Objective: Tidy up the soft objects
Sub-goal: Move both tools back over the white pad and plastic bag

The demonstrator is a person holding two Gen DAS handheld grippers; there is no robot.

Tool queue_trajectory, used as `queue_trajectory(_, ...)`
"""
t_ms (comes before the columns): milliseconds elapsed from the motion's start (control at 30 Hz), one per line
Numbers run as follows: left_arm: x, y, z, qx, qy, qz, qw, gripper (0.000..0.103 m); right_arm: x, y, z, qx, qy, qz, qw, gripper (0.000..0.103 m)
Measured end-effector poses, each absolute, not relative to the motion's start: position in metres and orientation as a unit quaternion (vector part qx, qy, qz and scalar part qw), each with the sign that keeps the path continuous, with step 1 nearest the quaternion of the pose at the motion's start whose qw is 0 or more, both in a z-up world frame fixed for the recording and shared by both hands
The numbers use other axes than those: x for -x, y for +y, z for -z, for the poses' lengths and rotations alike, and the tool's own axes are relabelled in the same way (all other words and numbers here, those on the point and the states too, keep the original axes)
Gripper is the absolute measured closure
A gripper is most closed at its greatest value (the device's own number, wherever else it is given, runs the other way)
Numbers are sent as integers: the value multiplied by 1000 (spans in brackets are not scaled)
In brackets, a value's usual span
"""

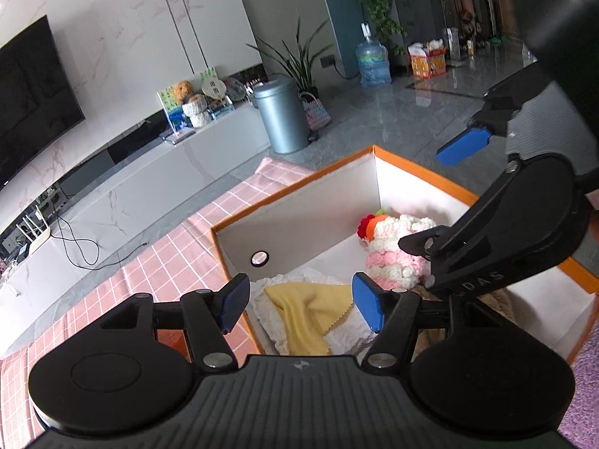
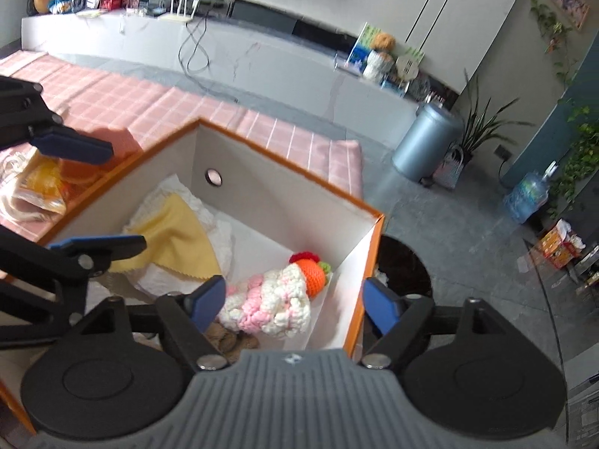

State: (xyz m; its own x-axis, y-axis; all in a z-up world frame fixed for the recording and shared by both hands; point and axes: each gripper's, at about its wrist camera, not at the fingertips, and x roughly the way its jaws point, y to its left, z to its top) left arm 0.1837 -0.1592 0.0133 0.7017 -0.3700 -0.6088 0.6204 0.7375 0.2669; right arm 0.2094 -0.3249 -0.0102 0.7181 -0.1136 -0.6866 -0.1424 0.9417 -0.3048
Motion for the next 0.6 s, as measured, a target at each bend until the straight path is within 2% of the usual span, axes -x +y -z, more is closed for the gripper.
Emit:
queue_trajectory(333, -150, -111, -25, -176, 206, 241, 932, 29, -167, -300, -7, 133, 309, 18, 942, 16)
queue_trajectory(600, -133, -54, -29, -107, 191, 190, 957, 30, -144, -269, -5, 58, 270, 11, 961, 13)
